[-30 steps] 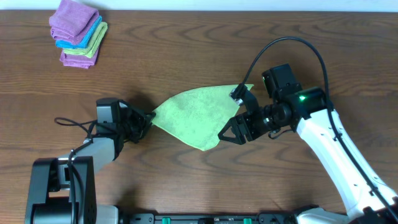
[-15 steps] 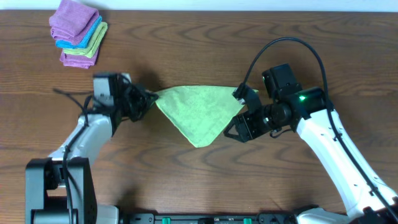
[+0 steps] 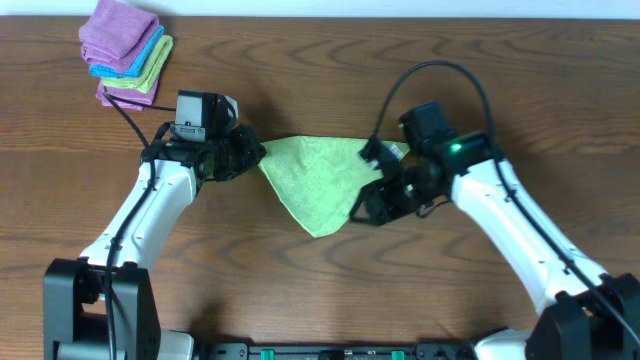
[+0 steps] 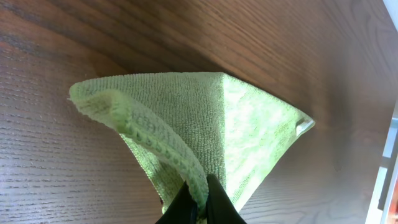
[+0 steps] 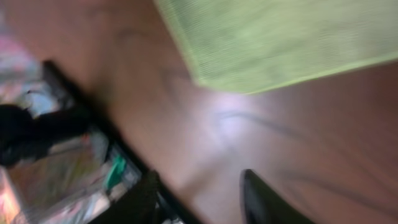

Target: Fold the cloth

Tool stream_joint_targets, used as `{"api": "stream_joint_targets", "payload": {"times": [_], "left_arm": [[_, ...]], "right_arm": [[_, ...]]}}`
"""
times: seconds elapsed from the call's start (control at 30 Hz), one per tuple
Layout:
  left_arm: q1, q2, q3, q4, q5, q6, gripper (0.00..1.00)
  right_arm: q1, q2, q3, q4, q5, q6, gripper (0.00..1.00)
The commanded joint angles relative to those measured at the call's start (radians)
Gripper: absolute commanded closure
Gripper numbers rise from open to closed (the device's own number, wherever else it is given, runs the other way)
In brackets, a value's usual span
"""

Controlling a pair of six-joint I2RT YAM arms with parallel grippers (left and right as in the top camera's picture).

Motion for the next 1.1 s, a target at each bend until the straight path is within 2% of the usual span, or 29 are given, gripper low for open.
{"api": "stream_joint_targets", "payload": {"times": [0.0, 0.1, 0.17, 0.2, 0.3, 0.37, 0.47, 0.7, 1.07], "left_arm": [[0.000, 0.003, 0.016, 0.004, -0.022, 0.016, 0.94], [0.001, 0.003, 0.016, 0.012, -0.026, 0.012, 0.94], [0.003, 0.003, 0.016, 0.012, -0.025, 0.009, 0.94], [0.003, 0.003, 0.016, 0.012, -0.025, 0.010, 0.94], [0.005, 0.003, 0.016, 0.012, -0.025, 0.009, 0.94], [0.011, 0.003, 0.016, 0.011, -0.025, 0.009, 0.94], [0.026, 0.003, 0.016, 0.011, -0.021, -0.001, 0.94], [0.044, 0.003, 0.016, 0.011, -0.005, -0.007, 0.94], [0.044, 0.003, 0.016, 0.011, 0.005, -0.014, 0.94]], "right_arm": [[0.099, 0.006, -0.007, 0.009, -0.103, 0.001, 0.50], [0.211, 0.006, -0.028, 0.083, 0.078, 0.035, 0.52], [0.299, 0.006, -0.032, 0.135, 0.332, 0.037, 0.61], [0.335, 0.006, -0.032, 0.156, 0.442, 0.028, 0.62], [0.430, 0.009, -0.040, 0.205, 0.724, -0.015, 0.55], [0.477, 0.014, -0.071, 0.257, 0.810, -0.020, 0.51], [0.511, 0.022, -0.143, 0.359, 0.831, -0.019, 0.45], [0.537, 0.061, -0.257, 0.550, 0.863, -0.020, 0.43], [0.578, 0.142, -0.261, 0.672, 0.799, -0.019, 0.44]]}}
